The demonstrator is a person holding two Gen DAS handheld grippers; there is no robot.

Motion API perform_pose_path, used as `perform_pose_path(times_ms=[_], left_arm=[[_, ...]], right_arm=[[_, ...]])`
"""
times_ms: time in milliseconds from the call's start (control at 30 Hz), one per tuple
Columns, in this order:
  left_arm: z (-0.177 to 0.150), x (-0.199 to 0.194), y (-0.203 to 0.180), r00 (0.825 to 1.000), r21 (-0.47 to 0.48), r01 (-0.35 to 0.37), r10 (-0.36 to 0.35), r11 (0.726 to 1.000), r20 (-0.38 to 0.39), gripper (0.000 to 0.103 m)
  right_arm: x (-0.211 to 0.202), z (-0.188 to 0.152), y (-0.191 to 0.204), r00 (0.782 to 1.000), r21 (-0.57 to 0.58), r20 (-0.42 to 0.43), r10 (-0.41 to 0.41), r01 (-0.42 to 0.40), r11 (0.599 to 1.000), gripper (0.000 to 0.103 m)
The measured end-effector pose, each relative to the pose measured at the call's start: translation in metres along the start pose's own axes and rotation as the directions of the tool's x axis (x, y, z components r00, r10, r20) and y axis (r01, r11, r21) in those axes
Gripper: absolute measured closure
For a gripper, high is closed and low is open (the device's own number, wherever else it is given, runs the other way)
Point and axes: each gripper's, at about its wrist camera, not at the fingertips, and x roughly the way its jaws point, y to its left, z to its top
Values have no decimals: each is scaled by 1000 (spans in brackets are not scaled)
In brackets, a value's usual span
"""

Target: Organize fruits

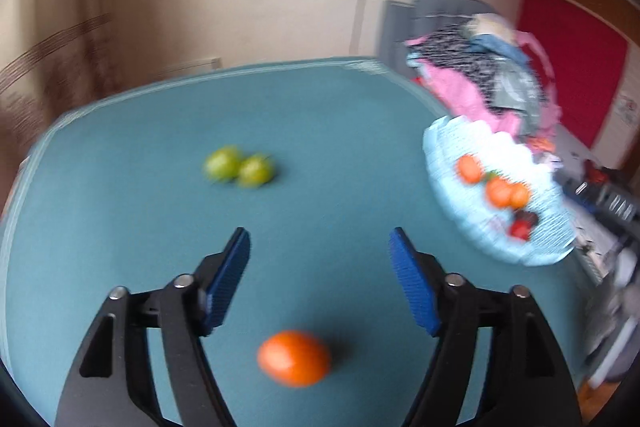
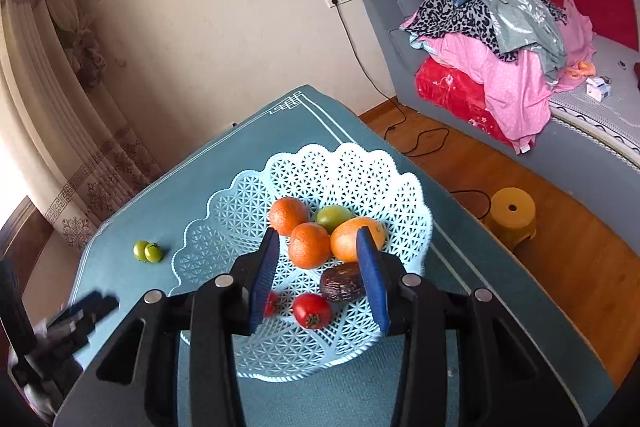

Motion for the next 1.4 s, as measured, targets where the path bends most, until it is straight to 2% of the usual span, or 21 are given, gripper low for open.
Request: perform_pose_path(times_ms=[67,167,367,567,633,800,1000,1167,1400], left_arm=[[-20,-5,20,999,-37,-48,47,998,-22,25],[-47,-12,41,996,-105,-42,33,994,-81,25],[-72,-16,36,994,-65,-40,33,997,-101,25],[-85,-18,30,989,-61,-40,31,997,-142,42],[-89,-15,28,987,-60,-46,36,997,-160,58],[-91,-15,25,985,-51,-61,52,997,-163,60],[-75,-19,6,991,-22,-29,26,999,-134,60],[-37,-23,-31,998,33,40,-38,999,-57,60],[10,-19,-83,994,111,111,-112,988,1,60]], right_arm=[[-1,-1,3,1000,-12,3,5,-5,1000,62],[-2,-3,8,1000,-22,2,15,-15,1000,62],[-2,-9,17,999,-39,-9,32,-32,999,62],[-4,-13,16,999,-38,-15,38,-39,999,62],[-4,-13,14,999,-32,-15,40,-41,999,62],[-5,-11,13,999,-35,-11,49,-50,998,62],[-10,-6,9,999,-30,7,50,-50,998,62],[-10,-3,4,999,-16,15,45,-45,999,62],[-10,2,-5,999,4,20,43,-43,999,62]])
